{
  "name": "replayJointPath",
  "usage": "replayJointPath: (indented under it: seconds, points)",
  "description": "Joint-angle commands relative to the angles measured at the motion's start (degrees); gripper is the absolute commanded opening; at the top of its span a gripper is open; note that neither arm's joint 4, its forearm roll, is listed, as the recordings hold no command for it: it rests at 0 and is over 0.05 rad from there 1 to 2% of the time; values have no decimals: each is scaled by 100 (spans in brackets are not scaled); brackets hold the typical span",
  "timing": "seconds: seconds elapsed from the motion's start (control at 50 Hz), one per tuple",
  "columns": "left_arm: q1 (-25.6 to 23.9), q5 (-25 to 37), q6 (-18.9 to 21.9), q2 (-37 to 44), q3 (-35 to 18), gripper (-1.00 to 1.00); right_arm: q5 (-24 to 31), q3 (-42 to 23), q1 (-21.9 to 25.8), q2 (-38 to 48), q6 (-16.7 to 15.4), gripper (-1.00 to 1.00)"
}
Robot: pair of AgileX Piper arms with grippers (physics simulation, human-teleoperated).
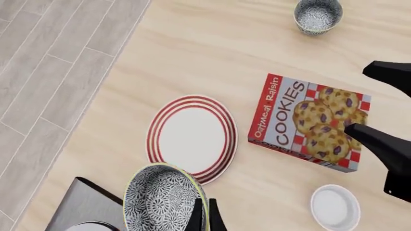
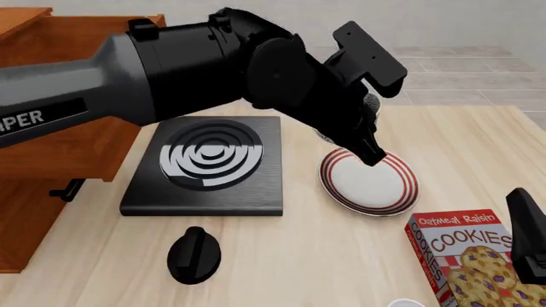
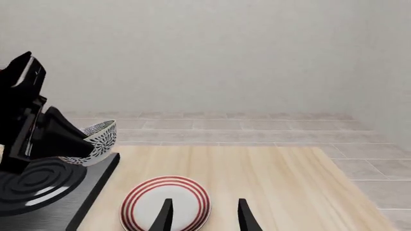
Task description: Pick the akita bowl in the top layer of the wooden cabinet and place it on the plate.
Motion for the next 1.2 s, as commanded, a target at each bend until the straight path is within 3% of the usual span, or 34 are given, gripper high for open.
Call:
replayJointPath:
  seconds: [0.02,0.42,1.2]
  points:
    - [-135,-145,-161,164,-57,-100,-10,2,2,0,-14,100]
    - [-394,-292,-433,500,-240,-100,-3,6,-41,0,20,100]
    - [-392,-637,-1074,1158,-481,-100,9,15,-46,0,42,100]
